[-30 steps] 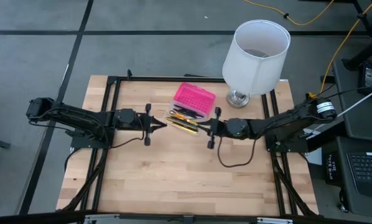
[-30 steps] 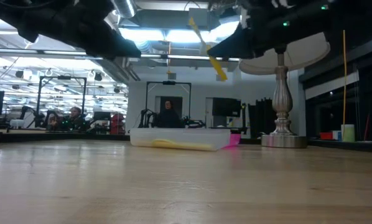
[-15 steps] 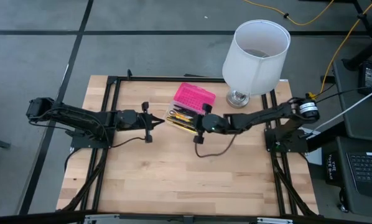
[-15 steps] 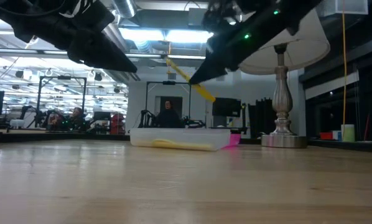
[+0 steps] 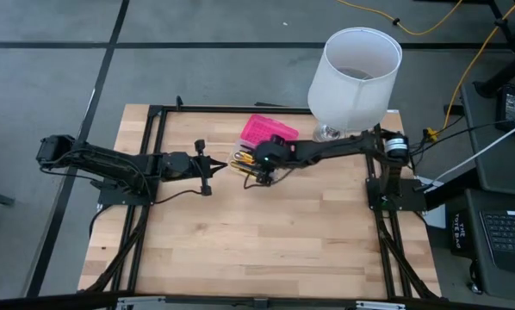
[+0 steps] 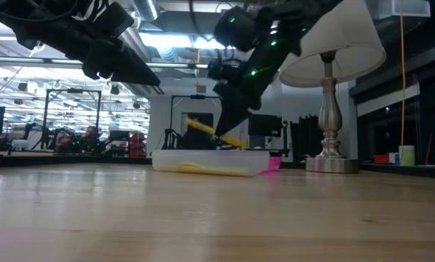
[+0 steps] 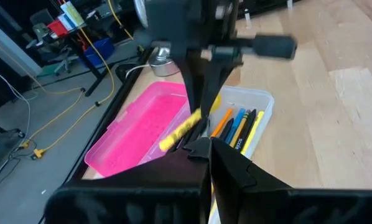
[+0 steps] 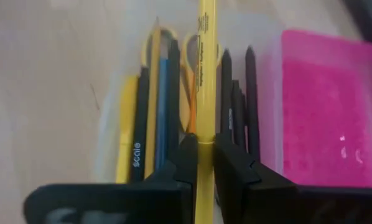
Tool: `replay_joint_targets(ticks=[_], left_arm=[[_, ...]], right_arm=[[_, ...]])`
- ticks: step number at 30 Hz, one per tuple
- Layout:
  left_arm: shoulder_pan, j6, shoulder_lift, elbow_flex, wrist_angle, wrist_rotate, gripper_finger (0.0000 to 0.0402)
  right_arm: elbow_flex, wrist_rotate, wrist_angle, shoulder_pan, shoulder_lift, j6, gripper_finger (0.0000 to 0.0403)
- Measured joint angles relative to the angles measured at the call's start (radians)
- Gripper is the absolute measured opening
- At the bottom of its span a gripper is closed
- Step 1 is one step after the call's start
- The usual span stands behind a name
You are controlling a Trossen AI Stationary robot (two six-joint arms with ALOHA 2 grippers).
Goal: Pick & place school supplies into a supply box
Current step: Put the yellow pen into the pink supply box, then close the pink supply box
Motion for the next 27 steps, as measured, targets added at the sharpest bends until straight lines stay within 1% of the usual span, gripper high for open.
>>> replay_joint_targets(ticks=[4, 6, 15, 16, 20, 22, 27], left_arm=[[0.0, 0.0, 0.0, 0.0, 0.001, 0.0, 0.0004], [0.0, 0.0, 0.0, 0.0, 0.0, 0.0, 0.0005], [0.0, 0.0, 0.0, 0.0, 0.0, 0.0, 0.0001], [0.0, 0.0, 0.0, 0.0, 0.0, 0.0, 0.0001], [0.0, 0.0, 0.0, 0.0, 0.0, 0.0, 0.0003], [0.0, 0.0, 0.0, 0.0, 0.0, 0.0, 0.0005], [0.0, 0.0, 0.0, 0.0, 0.0, 0.0, 0.0004]], right_arm=[[0.077, -0.034, -0.105, -0.025, 0.067, -0.001, 0.0036], [0.096, -0.048, -0.121, -0.032, 0.09, -0.003, 0.0036], [0.099, -0.05, -0.131, -0.031, 0.102, -0.002, 0.0037], [0.099, -0.049, -0.131, -0.032, 0.102, -0.002, 0.0041], [0.099, -0.044, -0.131, -0.032, 0.102, -0.001, 0.0085], [0.099, -0.041, -0.132, -0.032, 0.102, -0.001, 0.0102], [0.099, -0.04, -0.133, -0.032, 0.102, -0.003, 0.0112]])
